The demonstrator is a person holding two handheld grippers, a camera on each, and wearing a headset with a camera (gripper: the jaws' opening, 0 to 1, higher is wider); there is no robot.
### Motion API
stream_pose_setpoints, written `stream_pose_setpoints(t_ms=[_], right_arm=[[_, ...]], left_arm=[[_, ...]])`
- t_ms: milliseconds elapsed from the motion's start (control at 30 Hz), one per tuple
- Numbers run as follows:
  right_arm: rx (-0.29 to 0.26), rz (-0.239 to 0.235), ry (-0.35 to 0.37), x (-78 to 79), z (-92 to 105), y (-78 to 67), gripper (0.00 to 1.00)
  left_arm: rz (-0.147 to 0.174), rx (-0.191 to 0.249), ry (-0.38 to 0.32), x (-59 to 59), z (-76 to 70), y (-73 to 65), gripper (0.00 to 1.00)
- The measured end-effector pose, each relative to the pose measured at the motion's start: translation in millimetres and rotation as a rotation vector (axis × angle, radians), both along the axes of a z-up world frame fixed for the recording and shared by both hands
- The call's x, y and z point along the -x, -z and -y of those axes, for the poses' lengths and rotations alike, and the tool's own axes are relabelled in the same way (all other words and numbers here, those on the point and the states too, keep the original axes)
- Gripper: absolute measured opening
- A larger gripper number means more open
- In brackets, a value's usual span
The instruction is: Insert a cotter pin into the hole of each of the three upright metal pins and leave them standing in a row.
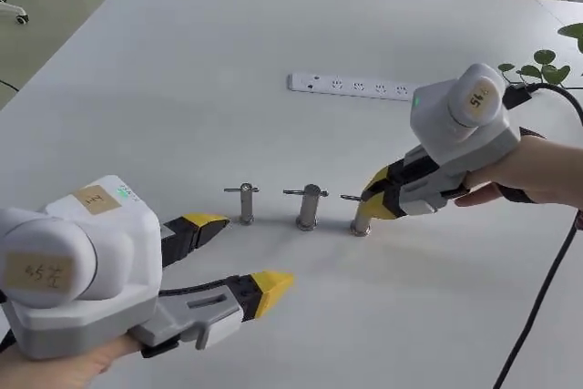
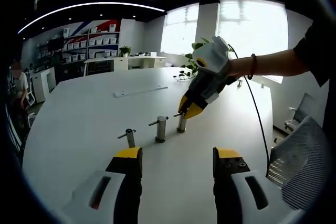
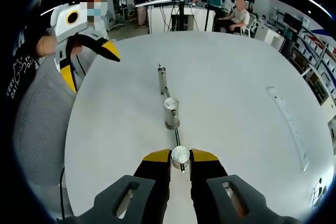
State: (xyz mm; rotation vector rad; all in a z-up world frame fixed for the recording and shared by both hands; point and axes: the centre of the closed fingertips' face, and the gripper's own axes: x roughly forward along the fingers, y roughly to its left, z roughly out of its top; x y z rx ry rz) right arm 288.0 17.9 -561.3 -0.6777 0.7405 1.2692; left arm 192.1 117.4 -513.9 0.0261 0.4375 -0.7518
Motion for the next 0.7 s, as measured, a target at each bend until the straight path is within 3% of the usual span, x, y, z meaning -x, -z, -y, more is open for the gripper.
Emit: stream_pose_setpoints(t_ms=[200,500,700], right_arm=[[0.003,-0.001,-0.057,-1.8,-0.6,-0.2,0.08],[0.002,-0.005,-0.082,-8.4,1.8,-0.4,0.09],[-0.011,-0.039,-0.089,-9.1,2.2,0.0,0.09]], left_arm=[[-0.01,-0.006,0.002,1.2,-0.5,2.8,0.53],[-0.02,-0.008,0.0,1.9,-1.7,5.0,0.53],[-0.021,-0.012,0.001,3.2,-1.5,4.8,0.53]])
